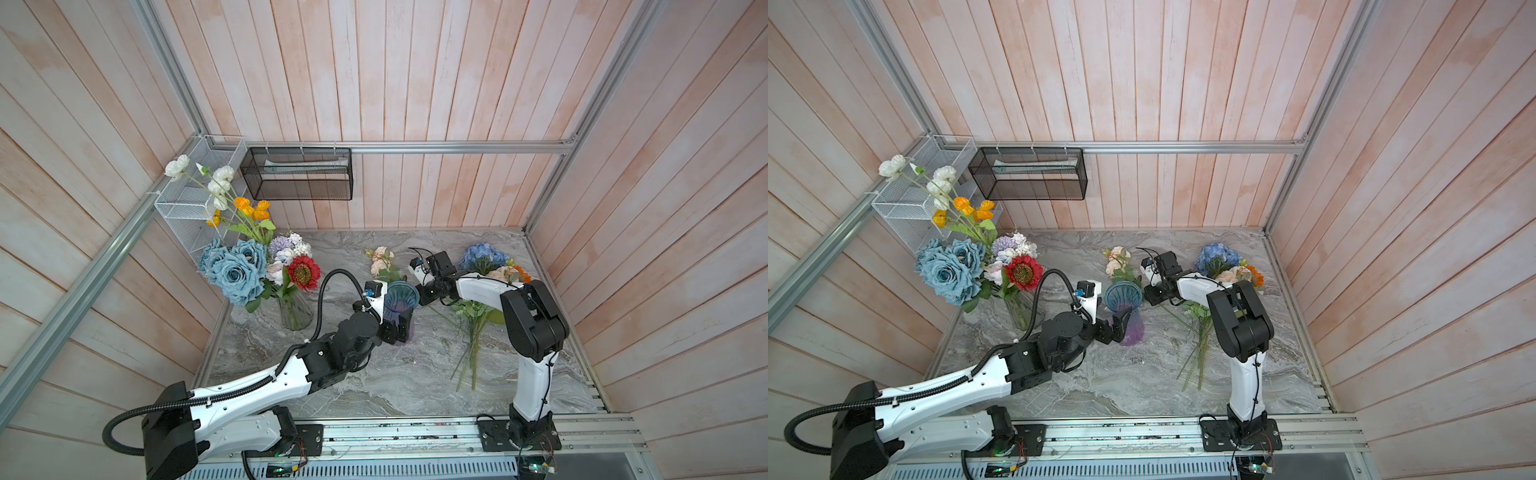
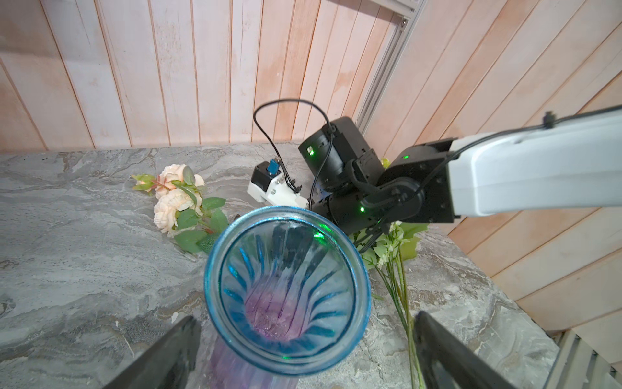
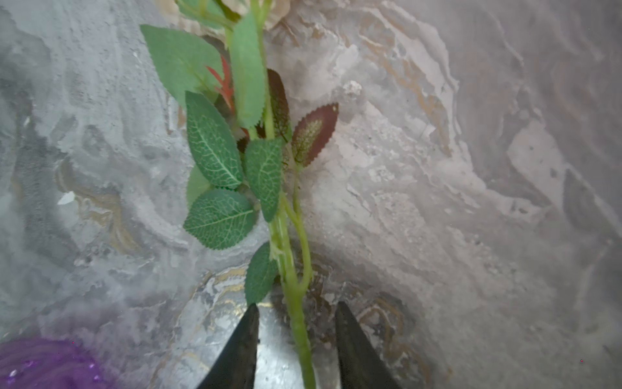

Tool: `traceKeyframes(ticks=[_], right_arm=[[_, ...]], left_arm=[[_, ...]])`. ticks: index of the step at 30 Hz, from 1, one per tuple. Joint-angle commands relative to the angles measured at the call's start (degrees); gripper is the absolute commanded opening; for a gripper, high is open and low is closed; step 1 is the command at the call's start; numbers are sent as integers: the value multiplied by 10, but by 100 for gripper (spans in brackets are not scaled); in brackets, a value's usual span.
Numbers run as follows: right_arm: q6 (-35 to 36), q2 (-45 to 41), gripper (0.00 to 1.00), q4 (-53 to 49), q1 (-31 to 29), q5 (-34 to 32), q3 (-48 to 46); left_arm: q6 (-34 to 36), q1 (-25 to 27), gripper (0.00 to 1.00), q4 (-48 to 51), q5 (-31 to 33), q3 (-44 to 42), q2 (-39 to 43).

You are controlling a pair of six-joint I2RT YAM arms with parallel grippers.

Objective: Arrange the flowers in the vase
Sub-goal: 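Lift the cream rose upright high above the table with the right gripper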

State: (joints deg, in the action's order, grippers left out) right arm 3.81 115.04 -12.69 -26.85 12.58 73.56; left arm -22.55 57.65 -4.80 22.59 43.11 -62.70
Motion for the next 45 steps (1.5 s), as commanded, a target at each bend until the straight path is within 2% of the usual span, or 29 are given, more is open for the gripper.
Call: traceKeyframes(ticks=[1,2,5,8,11,19,25,33,39,45], right_arm=[[5,15,32,-7,-2,-10,15],[5,17,31,-7,-2,-9,15],[5,22,25,-3,-2,-7,11],[5,20,10,1,-2,-4,6],[1,7,0,12,-1,-1,-4],[-20,-87,0,48,17,17,-13],[-41,-187,0,88,32,15,-12],[-70,-306,0,187,33,-3,4],[-112,-345,0,262,32,46,42],[-177,-334,0,327,33,119,109]], left_arm=[[-4,-24,100,3,-32,19,28],[-5,-52,100,3,-41,19,33],[4,-86,100,5,-57,22,36],[16,-111,100,-1,-64,26,32],[20,-136,100,-16,-71,26,25],[3,-189,100,-89,-80,11,3],[7,-200,100,-144,-82,9,-18],[12,-210,100,-151,-99,6,-28],[-2,-222,100,-149,-118,-16,-20],[-29,-237,100,-154,-139,-43,-12]])
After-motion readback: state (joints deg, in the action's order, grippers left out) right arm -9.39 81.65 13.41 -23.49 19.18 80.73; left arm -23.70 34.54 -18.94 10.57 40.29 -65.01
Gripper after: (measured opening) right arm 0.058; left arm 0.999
